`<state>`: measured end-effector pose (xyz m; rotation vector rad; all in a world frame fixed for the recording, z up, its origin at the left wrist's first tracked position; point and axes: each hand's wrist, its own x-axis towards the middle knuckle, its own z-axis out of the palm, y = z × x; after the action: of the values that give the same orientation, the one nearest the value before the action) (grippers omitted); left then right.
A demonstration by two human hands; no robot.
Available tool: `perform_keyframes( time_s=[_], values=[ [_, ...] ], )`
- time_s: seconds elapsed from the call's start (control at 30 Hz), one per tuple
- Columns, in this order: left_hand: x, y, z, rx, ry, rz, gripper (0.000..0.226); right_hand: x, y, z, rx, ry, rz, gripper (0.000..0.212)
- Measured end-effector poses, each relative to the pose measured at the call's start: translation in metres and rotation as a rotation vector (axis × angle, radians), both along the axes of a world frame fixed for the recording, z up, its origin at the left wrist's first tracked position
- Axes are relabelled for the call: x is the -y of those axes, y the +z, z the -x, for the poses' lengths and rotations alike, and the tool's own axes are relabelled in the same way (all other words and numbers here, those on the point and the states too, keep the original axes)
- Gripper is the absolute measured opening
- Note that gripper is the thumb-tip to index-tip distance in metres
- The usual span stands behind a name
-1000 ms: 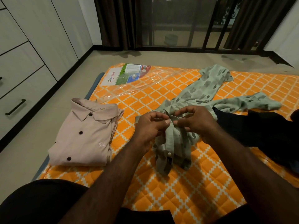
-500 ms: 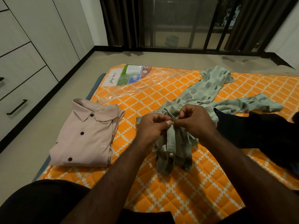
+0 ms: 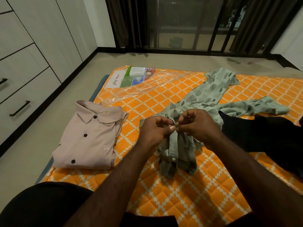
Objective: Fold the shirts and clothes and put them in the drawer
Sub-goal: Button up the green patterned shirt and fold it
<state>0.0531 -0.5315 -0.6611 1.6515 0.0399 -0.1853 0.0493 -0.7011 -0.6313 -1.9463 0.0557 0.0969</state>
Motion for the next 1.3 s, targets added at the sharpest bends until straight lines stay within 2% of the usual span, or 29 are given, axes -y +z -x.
perform_keyframes(
  time_s=[0.2,0.27,0.37,0.43,0.5,0.57,0.7,0.77,0.97,1.1,1.3],
  values=[
    [-0.004,0.009,0.004,0.004,-0.011,0.092,0.027,0.003,0.002,0.001,-0.027,0.044,-0.126,0.028],
    [-0.006,0.012,0.004,0.035,-0.055,0.108,0.043,0.005,0.000,0.000,-0.008,0.068,-0.126,0.027],
    [-0.012,0.009,-0.001,0.129,-0.161,0.044,0.079,0.007,-0.001,0.000,0.030,0.116,-0.092,0.025],
    [-0.015,0.007,-0.005,0.187,-0.237,-0.004,0.087,0.007,0.001,0.000,0.053,0.152,-0.048,0.024],
    [-0.016,0.006,-0.006,0.232,-0.305,-0.036,0.078,0.009,0.003,0.000,0.074,0.182,-0.012,0.023],
    [-0.016,0.007,-0.006,0.259,-0.339,-0.084,0.061,0.011,0.003,0.000,0.088,0.207,0.020,0.022],
    [-0.016,0.006,-0.008,0.341,-0.231,-0.340,0.022,0.012,-0.001,-0.002,0.104,0.219,0.091,0.023],
    [-0.016,0.004,-0.008,0.400,-0.159,-0.423,0.012,0.011,-0.003,-0.002,0.119,0.184,0.082,0.023],
    [-0.011,-0.002,-0.010,0.550,-0.032,-0.550,0.014,0.008,-0.006,-0.002,0.154,0.090,0.026,0.021],
    [-0.004,-0.007,-0.010,0.642,-0.020,-0.630,0.016,0.006,-0.005,-0.002,0.148,0.083,0.000,0.022],
    [-0.003,-0.008,-0.005,0.669,-0.002,-0.712,0.013,0.004,-0.002,-0.002,0.107,0.070,-0.133,0.023]
  ],
)
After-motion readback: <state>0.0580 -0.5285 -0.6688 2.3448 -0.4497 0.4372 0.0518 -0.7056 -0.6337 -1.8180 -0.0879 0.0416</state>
